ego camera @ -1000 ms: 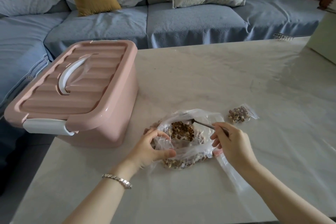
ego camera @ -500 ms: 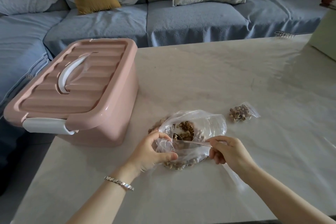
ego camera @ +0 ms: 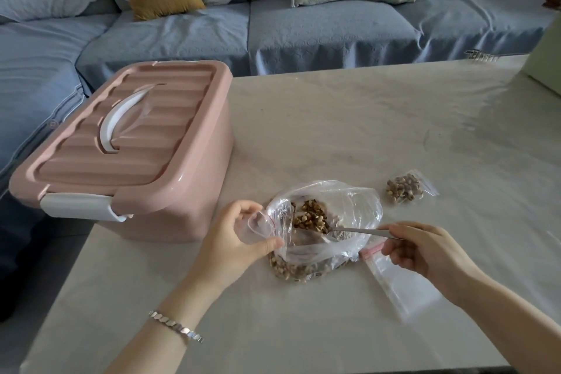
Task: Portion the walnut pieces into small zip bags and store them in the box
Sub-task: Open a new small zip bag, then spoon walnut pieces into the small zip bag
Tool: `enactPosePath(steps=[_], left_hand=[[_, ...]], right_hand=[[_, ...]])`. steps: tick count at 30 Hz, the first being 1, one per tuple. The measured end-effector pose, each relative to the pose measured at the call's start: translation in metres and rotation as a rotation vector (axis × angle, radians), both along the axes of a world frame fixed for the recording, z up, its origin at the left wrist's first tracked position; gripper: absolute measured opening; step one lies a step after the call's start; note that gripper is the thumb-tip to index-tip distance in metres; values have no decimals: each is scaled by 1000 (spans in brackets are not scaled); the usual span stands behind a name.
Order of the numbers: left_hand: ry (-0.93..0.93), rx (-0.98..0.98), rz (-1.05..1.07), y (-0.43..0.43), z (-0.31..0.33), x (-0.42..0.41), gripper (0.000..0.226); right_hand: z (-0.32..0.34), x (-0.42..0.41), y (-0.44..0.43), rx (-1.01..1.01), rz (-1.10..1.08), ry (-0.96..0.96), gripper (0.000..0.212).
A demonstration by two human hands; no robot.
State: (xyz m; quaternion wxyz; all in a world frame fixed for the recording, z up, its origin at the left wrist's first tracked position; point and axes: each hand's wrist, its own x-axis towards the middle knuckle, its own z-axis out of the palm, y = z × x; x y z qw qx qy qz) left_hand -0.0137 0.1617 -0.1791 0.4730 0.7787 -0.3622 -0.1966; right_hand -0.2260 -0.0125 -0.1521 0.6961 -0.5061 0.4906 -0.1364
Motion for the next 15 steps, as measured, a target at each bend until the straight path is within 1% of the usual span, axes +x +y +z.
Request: enactPosePath(steps=[2, 4, 6, 9, 12, 15], left_hand=[[-69, 15, -16, -4, 10, -3, 53], [-169, 91, -61, -10, 19, -8, 51], [-230, 162, -100, -18, 25, -15, 53], [-231, 182, -146, -28, 30, -21, 57], [-170, 208, -155, -35, 34, -24, 55], [-149, 199, -159, -40, 35, -26, 53]], right_hand=[[7, -4, -4, -28, -8, -2, 20], [14, -5, -7, -49, -11, -1, 21], [24, -6, -12, -65, -19, -8, 21], [42, -7, -20, -101, -10, -19, 18], [60, -9, -28, -144, 29, -16, 17], [73, -6, -33, -160, 96, 4, 20]])
